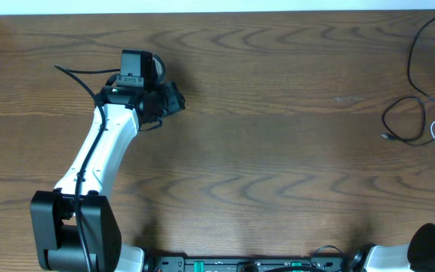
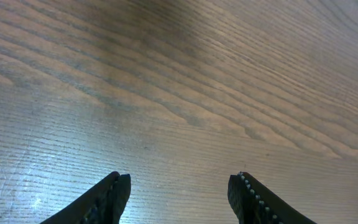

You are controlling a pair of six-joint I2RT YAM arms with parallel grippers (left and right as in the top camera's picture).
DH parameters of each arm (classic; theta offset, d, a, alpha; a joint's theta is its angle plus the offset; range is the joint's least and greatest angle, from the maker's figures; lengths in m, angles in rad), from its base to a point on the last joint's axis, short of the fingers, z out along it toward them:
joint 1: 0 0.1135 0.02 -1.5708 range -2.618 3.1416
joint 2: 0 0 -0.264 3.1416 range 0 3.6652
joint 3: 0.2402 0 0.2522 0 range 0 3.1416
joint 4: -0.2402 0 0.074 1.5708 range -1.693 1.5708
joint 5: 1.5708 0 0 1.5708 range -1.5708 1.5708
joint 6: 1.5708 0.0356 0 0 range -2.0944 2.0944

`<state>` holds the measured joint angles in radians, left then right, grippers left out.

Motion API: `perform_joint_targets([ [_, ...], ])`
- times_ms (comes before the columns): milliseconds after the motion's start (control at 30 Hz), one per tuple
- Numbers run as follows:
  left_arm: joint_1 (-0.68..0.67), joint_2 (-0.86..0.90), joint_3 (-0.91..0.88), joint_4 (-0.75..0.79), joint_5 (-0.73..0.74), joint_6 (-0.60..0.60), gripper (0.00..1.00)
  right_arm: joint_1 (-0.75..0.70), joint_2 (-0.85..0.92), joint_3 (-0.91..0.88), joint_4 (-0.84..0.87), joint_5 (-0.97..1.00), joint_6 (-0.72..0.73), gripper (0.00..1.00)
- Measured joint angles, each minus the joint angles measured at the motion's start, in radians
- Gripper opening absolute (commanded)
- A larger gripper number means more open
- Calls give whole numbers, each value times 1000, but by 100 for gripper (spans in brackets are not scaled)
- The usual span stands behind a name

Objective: Untangle cables
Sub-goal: 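Carry the black cable rightward to the right table edge, then lower the black cable beside the white cable and open the right gripper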

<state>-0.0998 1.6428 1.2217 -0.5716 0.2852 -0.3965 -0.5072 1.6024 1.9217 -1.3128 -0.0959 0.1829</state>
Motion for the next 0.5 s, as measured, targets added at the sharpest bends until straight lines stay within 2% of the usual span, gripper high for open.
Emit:
perform_joint_targets([
  [267, 0, 0, 0, 0, 0, 0, 56, -162, 6, -1, -34, 109, 34, 1],
  [500, 0, 0, 0, 0, 0, 0, 56, -162, 77, -1, 22, 54, 20, 1],
])
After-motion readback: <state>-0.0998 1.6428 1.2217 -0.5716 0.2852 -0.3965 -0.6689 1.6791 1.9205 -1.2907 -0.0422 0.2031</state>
